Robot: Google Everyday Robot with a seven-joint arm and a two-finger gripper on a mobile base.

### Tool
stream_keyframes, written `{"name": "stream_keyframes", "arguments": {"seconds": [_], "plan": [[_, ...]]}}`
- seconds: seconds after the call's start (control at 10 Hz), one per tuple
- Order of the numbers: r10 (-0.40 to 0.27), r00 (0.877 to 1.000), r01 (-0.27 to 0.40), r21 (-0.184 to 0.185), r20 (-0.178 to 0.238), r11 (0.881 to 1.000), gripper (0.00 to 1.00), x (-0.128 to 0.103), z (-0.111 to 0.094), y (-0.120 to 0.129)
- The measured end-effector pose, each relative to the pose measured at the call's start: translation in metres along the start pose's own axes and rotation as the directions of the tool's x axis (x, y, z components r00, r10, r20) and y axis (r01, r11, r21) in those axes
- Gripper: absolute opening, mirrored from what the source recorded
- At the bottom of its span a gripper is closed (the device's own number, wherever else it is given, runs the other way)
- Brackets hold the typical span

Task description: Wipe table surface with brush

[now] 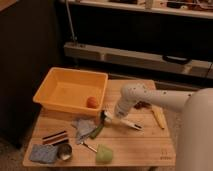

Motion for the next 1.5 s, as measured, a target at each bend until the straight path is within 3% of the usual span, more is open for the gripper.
{"name": "stream_keyframes", "arguments": {"seconds": [0.2, 0.4, 0.6, 0.8, 1.2, 1.5], "plan": [[0.1, 0.995, -0.1, 0.045, -0.001, 0.994, 0.0, 0.032, -0.015, -0.027], [0.183, 0.983, -0.182, 0.082, -0.003, 0.98, 0.0, 0.061, -0.029, -0.04], [0.217, 0.976, -0.215, 0.104, -0.007, 0.971, 0.0, 0.071, -0.034, -0.045], [0.265, 0.964, -0.26, 0.121, -0.029, 0.958, 0.0, 0.097, -0.04, -0.044], [0.312, 0.949, -0.305, 0.121, -0.051, 0.945, 0.0, 0.126, -0.043, -0.033], [0.3, 0.951, -0.294, 0.085, -0.079, 0.952, 0.0, 0.131, -0.037, -0.005]]}}
